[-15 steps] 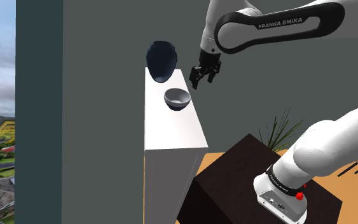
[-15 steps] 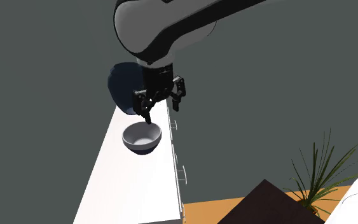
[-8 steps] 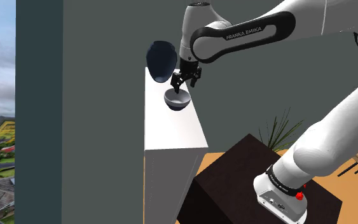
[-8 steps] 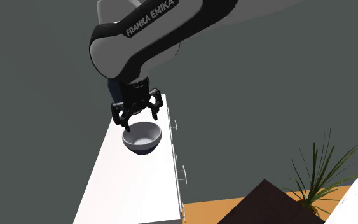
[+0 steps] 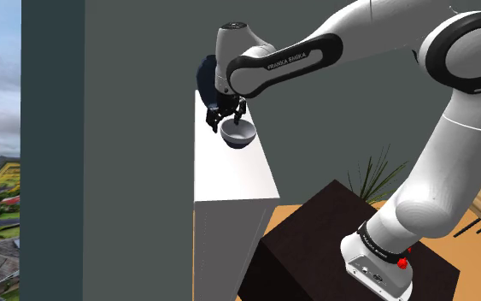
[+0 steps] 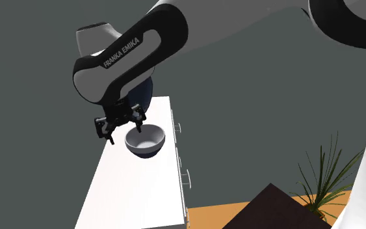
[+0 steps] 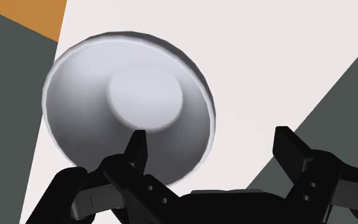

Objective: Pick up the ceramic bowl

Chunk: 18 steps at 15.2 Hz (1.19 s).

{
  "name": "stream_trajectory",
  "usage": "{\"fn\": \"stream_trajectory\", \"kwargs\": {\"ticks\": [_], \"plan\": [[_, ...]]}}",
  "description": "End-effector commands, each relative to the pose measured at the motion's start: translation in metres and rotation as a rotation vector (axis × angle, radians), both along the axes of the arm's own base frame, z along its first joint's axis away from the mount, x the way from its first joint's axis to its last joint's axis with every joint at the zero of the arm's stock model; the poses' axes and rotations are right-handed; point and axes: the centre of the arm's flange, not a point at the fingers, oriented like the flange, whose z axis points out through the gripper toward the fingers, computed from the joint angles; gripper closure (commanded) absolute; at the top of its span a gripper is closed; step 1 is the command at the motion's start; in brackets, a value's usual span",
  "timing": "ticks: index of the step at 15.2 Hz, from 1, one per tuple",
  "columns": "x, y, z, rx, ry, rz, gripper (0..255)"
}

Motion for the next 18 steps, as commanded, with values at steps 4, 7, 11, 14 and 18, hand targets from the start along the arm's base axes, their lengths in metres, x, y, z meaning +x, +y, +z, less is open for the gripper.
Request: {"fn": "stream_trajectory", "kwargs": {"ticks": [4, 7, 11, 14, 18], "plan": [[0.001, 0.001, -0.026, 0.0, -0.001, -0.001, 0], [0.001, 0.001, -0.035, 0.0, -0.001, -0.001, 0], [0.001, 0.0, -0.034, 0.0, -0.001, -0.001, 255], [0.001, 0.0, -0.034, 0.0, -0.001, -0.001, 255], [0.001, 0.001, -0.029, 0.0, -0.001, -0.001, 255]]}}
